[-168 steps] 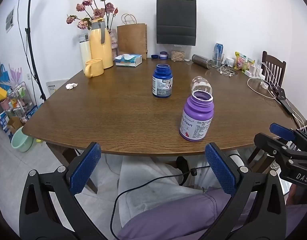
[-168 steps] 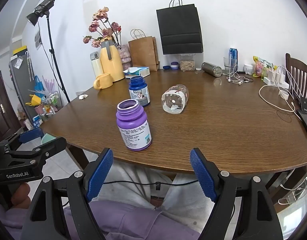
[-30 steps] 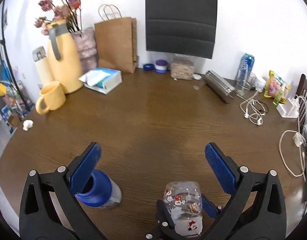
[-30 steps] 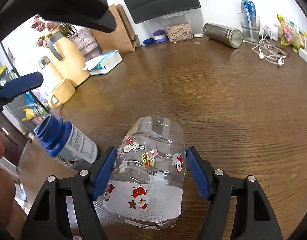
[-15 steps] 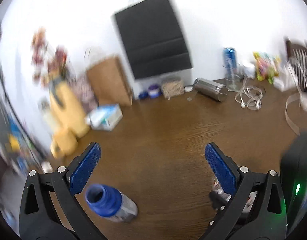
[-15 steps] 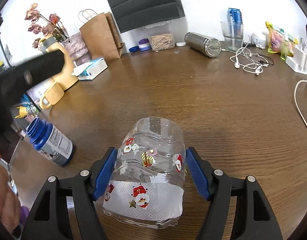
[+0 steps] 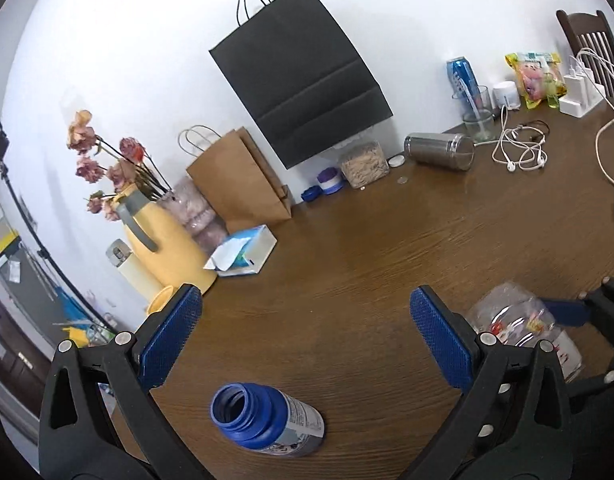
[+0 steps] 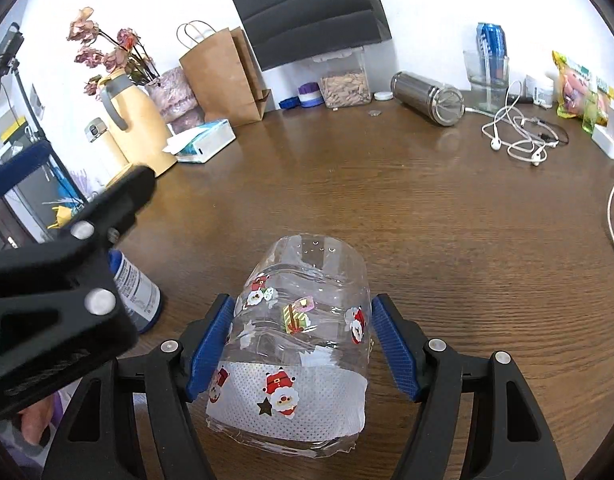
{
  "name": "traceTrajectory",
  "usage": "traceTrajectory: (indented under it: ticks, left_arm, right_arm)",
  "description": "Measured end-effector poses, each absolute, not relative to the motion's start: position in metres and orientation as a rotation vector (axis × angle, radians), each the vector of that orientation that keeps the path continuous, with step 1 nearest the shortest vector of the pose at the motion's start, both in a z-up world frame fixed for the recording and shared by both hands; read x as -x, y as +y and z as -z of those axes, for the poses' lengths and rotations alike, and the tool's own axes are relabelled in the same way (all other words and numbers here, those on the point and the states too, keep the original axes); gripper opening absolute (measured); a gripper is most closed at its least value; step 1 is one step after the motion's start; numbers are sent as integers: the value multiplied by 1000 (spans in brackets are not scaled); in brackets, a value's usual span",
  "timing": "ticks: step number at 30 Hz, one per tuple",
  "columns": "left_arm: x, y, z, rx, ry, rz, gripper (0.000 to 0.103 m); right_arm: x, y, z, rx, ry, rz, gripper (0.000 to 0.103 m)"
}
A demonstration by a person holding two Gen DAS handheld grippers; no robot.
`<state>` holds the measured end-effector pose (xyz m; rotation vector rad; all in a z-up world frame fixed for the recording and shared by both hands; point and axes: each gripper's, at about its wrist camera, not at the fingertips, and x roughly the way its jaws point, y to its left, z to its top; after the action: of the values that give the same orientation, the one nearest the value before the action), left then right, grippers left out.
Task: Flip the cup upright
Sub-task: 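Lift the clear cup with the right tool and carry it toward the left tool, then grasp the clear cup with the left tool while the right tool releases it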
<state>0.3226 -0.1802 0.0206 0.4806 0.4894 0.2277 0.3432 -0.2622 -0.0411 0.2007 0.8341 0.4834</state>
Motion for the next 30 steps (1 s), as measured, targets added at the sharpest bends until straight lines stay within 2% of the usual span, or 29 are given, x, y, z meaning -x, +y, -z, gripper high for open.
traceTrajectory:
  ticks: [8, 12, 18, 22, 27, 30]
  left_arm:
    - [-336, -196, -17, -268, 583, -108, 103]
    - [-366, -186, 24, -63, 846, 97, 103]
    - [-395, -181, 33, -15, 899, 235, 103]
    - [-400, -187, 45, -58, 933, 277, 95]
    - [-389, -184, 41, -142, 867, 194, 93]
    - [-386, -169, 38, -103, 871, 175, 92]
  right_arm:
    - [-351, -276, 45, -211, 862, -615, 75]
    - [-354, -277, 51, -122, 875, -614, 77]
    - [-342, -276, 45, -13, 865, -671, 78]
    - [-327, -279, 43, 96, 860, -659, 85]
    - [-315, -300, 41, 141, 843, -592, 85]
    - [-323, -311, 44, 119, 848, -503, 85]
